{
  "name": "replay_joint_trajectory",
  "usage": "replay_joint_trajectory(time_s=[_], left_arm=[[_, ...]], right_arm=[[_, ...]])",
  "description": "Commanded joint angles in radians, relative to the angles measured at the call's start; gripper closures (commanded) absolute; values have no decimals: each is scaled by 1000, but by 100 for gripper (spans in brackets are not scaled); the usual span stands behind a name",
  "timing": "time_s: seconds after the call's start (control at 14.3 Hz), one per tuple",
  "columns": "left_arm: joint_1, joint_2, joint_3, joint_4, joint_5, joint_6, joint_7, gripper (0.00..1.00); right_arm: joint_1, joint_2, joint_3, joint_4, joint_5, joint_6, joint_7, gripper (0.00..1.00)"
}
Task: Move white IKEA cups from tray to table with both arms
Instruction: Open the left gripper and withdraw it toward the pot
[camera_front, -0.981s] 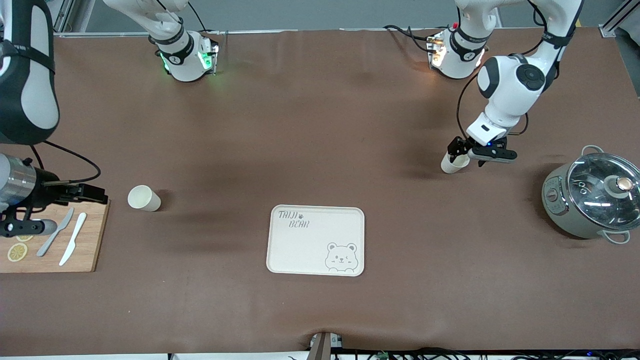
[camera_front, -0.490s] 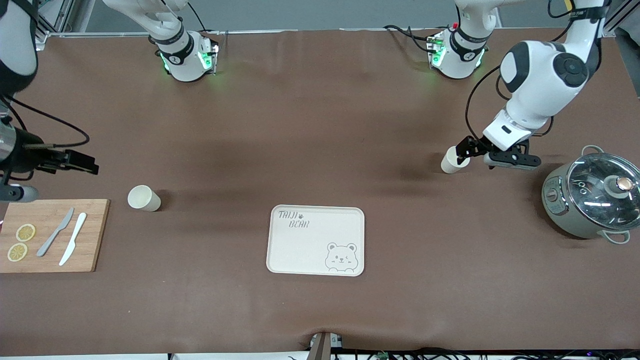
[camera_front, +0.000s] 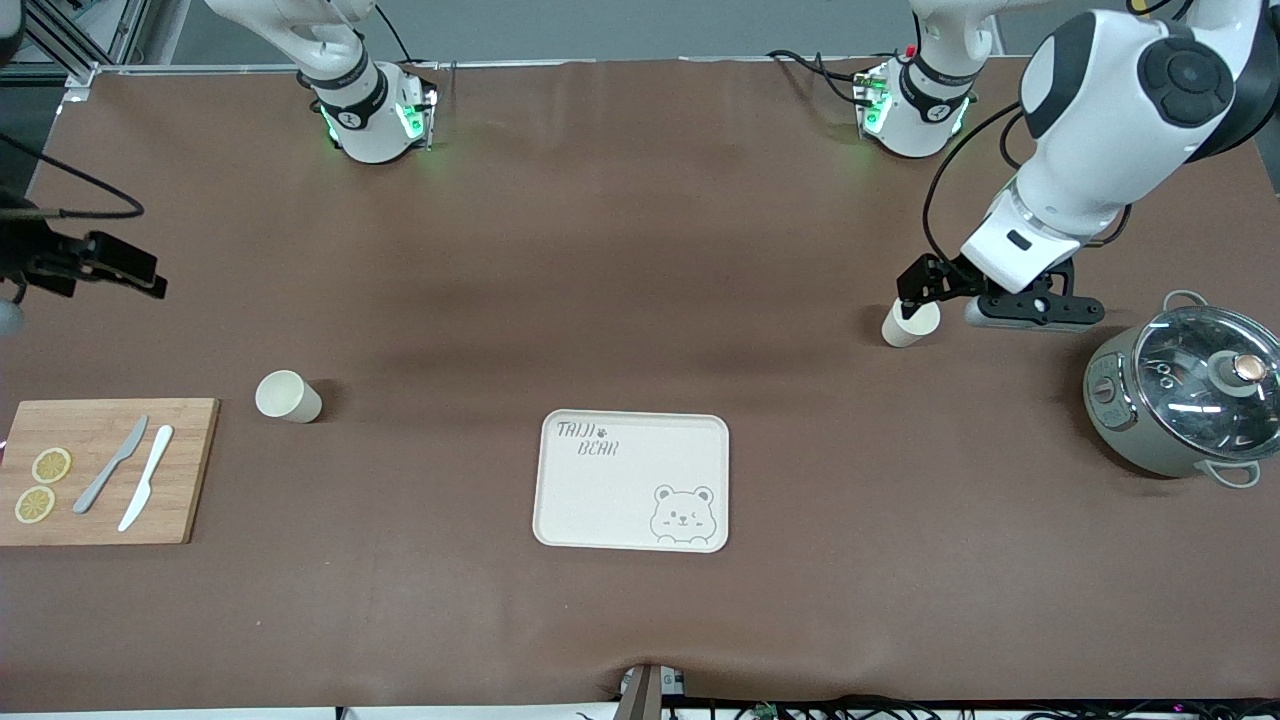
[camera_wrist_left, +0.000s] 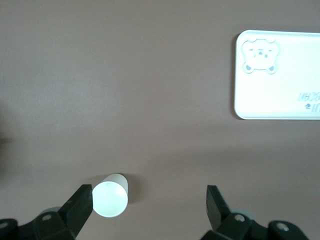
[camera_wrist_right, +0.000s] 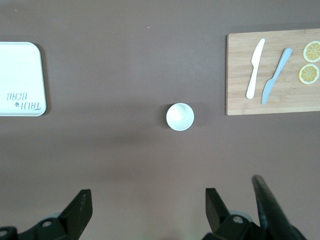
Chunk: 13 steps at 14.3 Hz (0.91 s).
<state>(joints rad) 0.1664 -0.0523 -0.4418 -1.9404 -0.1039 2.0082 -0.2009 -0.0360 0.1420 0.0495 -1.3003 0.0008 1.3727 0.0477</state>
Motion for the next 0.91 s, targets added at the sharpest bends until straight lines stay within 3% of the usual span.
replay_joint_trajectory(time_s=[0.0,0.14,0.35,0.56,0.84], left_arm=[[2,32,-6,101,23,-80,-22,0],[-27,45,12,153,26,-129,-20,0],[-112,48,125,216,53,-187,-8,0],[-114,48,156,235,125,-209,75,0],[-140,43,287,233,127,-232,236,0]], right_arm=[[-5,-58,-2,-28,10,-30,8,0],[-8,-96,-7,-75,24,-30,7,0],[-9,-166,-8,-165,30,-4,6,0],[-12,-164,-10,-169,30,-14,-2,0],[-11,-145,-7,-123,31,-1,-2,0]])
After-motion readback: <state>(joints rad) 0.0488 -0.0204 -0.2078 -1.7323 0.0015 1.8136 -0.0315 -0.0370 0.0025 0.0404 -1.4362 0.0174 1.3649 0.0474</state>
